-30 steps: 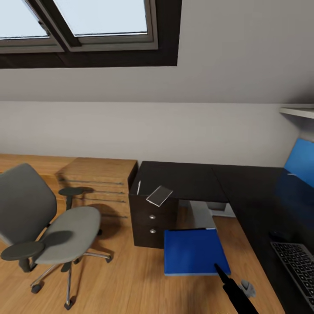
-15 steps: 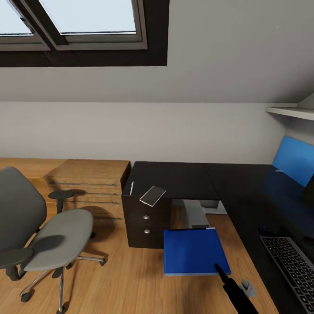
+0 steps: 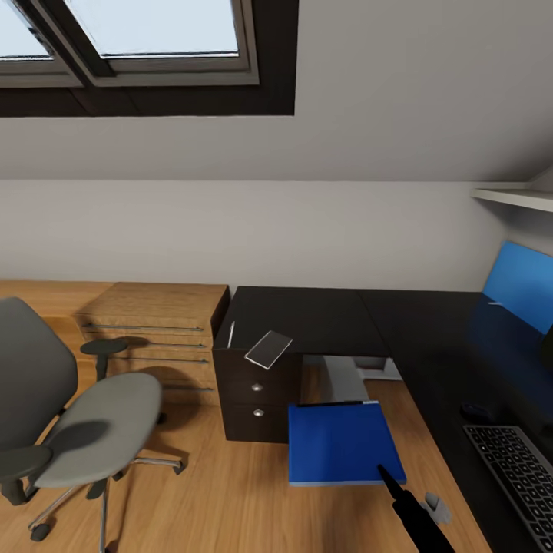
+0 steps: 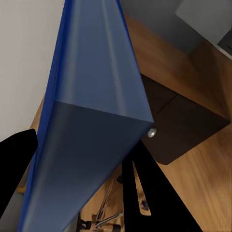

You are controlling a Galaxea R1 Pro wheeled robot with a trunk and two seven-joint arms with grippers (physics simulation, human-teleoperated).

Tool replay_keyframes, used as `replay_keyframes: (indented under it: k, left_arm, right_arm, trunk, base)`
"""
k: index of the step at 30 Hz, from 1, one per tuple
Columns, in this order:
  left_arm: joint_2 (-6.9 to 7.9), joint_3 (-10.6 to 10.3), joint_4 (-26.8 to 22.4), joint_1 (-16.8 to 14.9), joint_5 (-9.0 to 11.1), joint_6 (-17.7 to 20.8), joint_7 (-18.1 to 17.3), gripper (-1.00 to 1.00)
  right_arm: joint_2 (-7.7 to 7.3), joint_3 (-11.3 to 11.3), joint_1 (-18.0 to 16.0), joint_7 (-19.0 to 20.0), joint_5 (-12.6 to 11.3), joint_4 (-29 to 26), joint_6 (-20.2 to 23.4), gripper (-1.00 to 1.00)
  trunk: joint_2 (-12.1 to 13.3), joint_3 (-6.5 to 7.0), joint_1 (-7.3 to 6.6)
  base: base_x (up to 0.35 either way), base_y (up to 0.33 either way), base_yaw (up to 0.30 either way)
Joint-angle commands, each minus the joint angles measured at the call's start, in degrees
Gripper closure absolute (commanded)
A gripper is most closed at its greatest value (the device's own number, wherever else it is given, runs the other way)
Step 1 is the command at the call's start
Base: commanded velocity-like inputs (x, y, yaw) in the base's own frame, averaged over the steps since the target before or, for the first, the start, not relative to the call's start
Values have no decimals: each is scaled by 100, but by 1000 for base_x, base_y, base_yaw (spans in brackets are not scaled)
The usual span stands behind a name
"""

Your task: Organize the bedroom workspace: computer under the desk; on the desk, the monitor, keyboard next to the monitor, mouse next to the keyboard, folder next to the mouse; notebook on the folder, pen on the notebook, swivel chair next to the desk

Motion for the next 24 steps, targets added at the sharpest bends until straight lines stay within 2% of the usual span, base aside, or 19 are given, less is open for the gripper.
replay_keyframes:
  k: [1,4,18,21,24]
  left_arm:
    - [6,-35,-5,-4,46,-41,44,-100]
    - [8,-38,54,-4,42,-99,36,-100]
    - [7,-36,62,-4,46,-105,35,-100]
    - [5,-36,66,-4,47,-104,35,-100]
    - [1,-36,68,-4,49,-108,35,-100]
  right_arm:
    - [-7,48,-6,8,-48,6,-38,100]
    - [2,48,-6,14,-46,5,-56,100]
    - [12,45,-6,-36,-63,0,-63,100]
    - [5,-105,-16,-407,-102,-67,-64,100]
    - [1,-370,-36,-1113,-115,-368,-63,100]
  trunk:
    - [-4,-7,4]
    - [-4,-7,4]
    - [-4,-7,4]
    - [-4,-7,4]
    - [-4,-7,4]
  base:
    - [318,0,0]
    - [170,0,0]
    - [5,0,0]
    - [0,0,0]
    - [0,0,0]
